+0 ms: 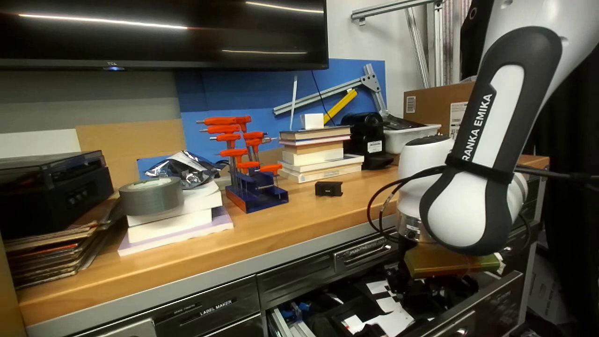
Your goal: Put the blue objects into the drawer then close the drawer.
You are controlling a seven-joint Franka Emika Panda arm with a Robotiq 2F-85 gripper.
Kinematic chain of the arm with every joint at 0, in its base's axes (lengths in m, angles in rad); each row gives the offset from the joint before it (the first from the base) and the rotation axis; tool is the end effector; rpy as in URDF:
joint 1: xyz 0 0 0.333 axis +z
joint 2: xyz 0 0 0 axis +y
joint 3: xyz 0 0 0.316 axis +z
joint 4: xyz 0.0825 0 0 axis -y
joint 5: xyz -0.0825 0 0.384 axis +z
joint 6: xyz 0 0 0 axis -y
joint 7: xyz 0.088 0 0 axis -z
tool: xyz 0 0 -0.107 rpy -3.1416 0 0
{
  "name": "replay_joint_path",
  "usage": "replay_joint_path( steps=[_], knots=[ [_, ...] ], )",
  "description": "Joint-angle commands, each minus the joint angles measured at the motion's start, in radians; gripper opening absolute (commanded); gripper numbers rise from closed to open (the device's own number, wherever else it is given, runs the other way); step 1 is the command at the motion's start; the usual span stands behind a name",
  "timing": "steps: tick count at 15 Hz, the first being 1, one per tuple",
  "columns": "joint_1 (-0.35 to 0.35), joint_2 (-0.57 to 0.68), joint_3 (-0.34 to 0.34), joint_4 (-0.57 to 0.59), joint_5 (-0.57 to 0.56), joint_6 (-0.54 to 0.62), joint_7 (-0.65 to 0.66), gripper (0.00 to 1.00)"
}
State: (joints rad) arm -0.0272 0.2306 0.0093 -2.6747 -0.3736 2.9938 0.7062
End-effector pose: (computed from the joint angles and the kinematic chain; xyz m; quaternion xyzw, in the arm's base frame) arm 0.4154 0.0188 0.1679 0.9826 -0.1774 0.0527 0.0177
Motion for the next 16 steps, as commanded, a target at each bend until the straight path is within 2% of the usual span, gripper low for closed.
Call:
replay_joint_path(
  steps=[1, 5, 8, 16],
  knots=[
    [-0.017, 0.059, 0.025, 0.009, 0.006, 0.082, -0.031, 0.28],
    [-0.033, 0.089, 0.039, 0.008, -0.002, 0.108, -0.052, 0.28],
    [-0.037, 0.072, 0.029, 0.002, -0.013, 0.074, -0.077, 0.28],
    [-0.106, 0.083, 0.04, 0.002, -0.003, 0.001, -0.217, 0.28]
  ],
)
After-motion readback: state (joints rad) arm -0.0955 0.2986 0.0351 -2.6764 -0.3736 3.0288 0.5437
